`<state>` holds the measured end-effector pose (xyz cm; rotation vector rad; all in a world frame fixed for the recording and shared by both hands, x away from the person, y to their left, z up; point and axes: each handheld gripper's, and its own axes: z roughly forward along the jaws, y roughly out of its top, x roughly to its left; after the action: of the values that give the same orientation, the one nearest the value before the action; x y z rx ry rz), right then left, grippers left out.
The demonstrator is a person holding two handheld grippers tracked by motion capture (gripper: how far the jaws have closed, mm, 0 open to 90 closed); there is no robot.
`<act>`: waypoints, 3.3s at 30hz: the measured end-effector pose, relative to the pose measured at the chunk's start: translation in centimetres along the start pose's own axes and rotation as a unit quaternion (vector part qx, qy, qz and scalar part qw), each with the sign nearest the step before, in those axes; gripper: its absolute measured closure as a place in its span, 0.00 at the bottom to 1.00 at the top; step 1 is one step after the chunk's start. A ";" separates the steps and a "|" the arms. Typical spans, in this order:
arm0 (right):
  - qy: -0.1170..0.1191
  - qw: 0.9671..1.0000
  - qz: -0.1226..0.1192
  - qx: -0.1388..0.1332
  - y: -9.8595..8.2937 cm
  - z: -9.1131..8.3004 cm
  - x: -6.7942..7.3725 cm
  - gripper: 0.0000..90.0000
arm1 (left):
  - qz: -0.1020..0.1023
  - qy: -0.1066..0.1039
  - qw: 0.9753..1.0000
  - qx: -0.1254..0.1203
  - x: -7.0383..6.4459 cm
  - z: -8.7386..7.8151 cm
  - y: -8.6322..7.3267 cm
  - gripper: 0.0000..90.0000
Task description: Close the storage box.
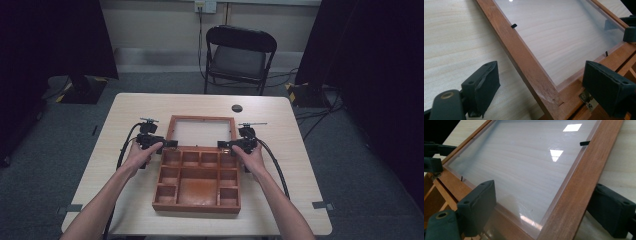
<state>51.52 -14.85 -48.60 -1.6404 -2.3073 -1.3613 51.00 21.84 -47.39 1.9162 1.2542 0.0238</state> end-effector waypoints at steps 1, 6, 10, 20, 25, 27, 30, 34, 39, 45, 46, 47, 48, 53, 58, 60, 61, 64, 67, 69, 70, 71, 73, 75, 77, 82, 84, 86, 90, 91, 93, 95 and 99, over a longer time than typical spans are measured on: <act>0.000 1.000 0.000 0.000 0.0 0.0 0.0 0.13 | -0.002 0.001 1.000 -0.001 0.0 0.0 0.0 0.15; -0.003 1.000 -0.005 -0.002 0.0 0.0 0.0 0.13 | -0.006 -0.015 1.000 0.000 -0.1 0.4 0.0 0.16; -0.011 1.000 -0.021 -0.010 0.1 -0.2 0.4 0.13 | -0.001 -0.018 1.000 -0.001 -0.4 0.5 0.1 0.17; -0.029 0.998 -0.053 -0.024 0.2 -0.7 1.0 0.14 | 0.017 -0.004 1.000 -0.003 -1.2 0.3 0.3 0.20; -0.030 0.998 -0.052 -0.023 0.3 -0.8 1.1 0.15 | 0.020 -0.006 1.000 -0.003 -1.2 0.3 0.3 0.21; -0.032 0.998 -0.057 -0.026 0.3 -1.0 1.1 0.17 | 0.021 -0.010 1.000 -0.007 -1.2 0.3 0.3 0.21; -0.031 0.997 -0.059 -0.026 0.4 -1.1 1.1 0.19 | 0.018 -0.016 1.000 -0.007 -1.2 0.4 0.3 0.21; -0.034 0.997 -0.060 -0.032 0.5 -1.4 1.0 0.23 | 0.025 -0.011 1.000 -0.009 -1.3 0.3 0.3 0.22; -0.037 0.996 -0.063 -0.040 0.6 -1.8 1.2 0.26 | 0.039 -0.012 0.999 -0.016 -1.5 0.2 0.3 0.23; -0.037 0.996 -0.064 -0.048 0.7 -2.0 1.4 0.26 | 0.040 -0.011 0.999 -0.025 -1.6 0.0 0.4 0.24; -0.035 0.996 -0.063 -0.048 0.7 -2.1 1.4 0.26 | 0.044 -0.012 0.999 -0.025 -1.5 -0.1 0.5 0.24; -0.035 0.996 -0.063 -0.050 0.8 -2.2 1.4 0.27 | 0.043 -0.012 0.999 -0.031 -1.5 -0.2 0.5 0.25; -0.032 0.996 -0.061 -0.053 0.9 -2.4 1.6 0.27 | 0.041 -0.014 0.998 -0.036 -1.5 -0.4 0.5 0.27; -0.026 0.996 -0.063 -0.062 1.0 -2.9 1.7 0.29 | 0.044 -0.015 0.998 -0.046 -1.5 -0.9 0.7 0.30; -0.025 0.995 -0.071 -0.066 1.1 -3.4 2.1 0.29 | 0.046 -0.009 0.998 -0.048 -1.8 -1.2 0.7 0.33; -0.025 0.995 -0.070 -0.068 1.1 -3.5 2.2 0.29 | 0.047 -0.005 0.998 -0.047 -2.0 -1.3 0.7 0.33; -0.025 0.995 -0.070 -0.068 1.1 -3.5 2.2 0.29 | 0.049 -0.003 0.998 -0.047 -2.1 -1.4 0.7 0.33; -0.021 0.995 -0.071 -0.072 1.2 -3.9 2.4 0.29 | 0.049 -0.001 0.997 -0.057 -2.2 -1.8 0.8 0.35; -0.018 0.994 -0.073 -0.074 1.2 -4.2 2.6 0.29 | 0.051 -0.002 0.997 -0.060 -2.3 -2.1 0.8 0.37; -0.019 0.994 -0.076 -0.075 1.2 -4.4 2.7 0.30 | 0.052 -0.001 0.997 -0.064 -2.4 -2.2 0.9 0.37; -0.020 0.994 -0.077 -0.075 1.3 -4.5 2.7 0.30 | 0.052 -0.003 0.997 -0.065 -2.4 -2.4 0.9 0.37; -0.018 0.994 -0.078 -0.076 1.3 -4.6 2.8 0.29 | 0.054 -0.003 0.996 -0.069 -2.4 -2.5 0.9 0.37; -0.014 0.994 -0.078 -0.077 1.3 -4.6 2.8 0.28 | 0.050 -0.007 0.996 -0.071 -2.4 -2.6 0.9 0.37; -0.013 0.994 -0.081 -0.078 1.3 -4.8 3.0 0.28 | 0.051 -0.010 0.996 -0.071 -2.4 -2.9 0.9 0.37; -0.012 0.993 -0.081 -0.081 1.4 -4.9 3.1 0.28 | 0.055 -0.008 0.996 -0.072 -2.5 -3.1 0.9 0.38; -0.013 0.993 -0.086 -0.082 1.4 -5.3 3.3 0.31 | 0.060 -0.007 0.995 -0.073 -2.6 -3.4 0.9 0.40; -0.025 0.992 -0.091 -0.083 1.5 -5.5 3.5 0.37 | 0.058 -0.007 0.995 -0.077 -2.7 -3.6 0.9 0.41; -0.020 0.992 -0.091 -0.087 1.6 -5.8 3.4 0.38 | 0.061 -0.007 0.995 -0.080 -2.7 -3.7 1.0 0.43; -0.014 0.991 -0.088 -0.101 1.8 -6.3 3.5 0.40 | 0.060 -0.013 0.994 -0.089 -2.8 -4.1 1.0 0.46; -0.014 0.991 -0.088 -0.101 1.8 -6.3 3.5 0.40 | 0.060 -0.013 0.994 -0.089 -2.8 -4.1 1.0 0.46; -0.009 0.990 -0.087 -0.108 2.0 -6.8 3.7 0.42 | 0.062 -0.012 0.993 -0.095 -2.9 -4.4 1.1 0.47; -0.008 0.990 -0.088 -0.107 2.1 -6.8 3.7 0.43 | 0.060 -0.012 0.993 -0.098 -3.0 -4.5 1.2 0.48; -0.009 0.990 -0.089 -0.108 2.0 -7.0 3.8 0.44 | 0.065 -0.010 0.993 -0.100 -3.0 -4.7 1.2 0.50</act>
<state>48.22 -16.23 -41.25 -1.5305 -2.4441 -1.6944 48.38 22.25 -42.38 1.8162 1.0701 0.1904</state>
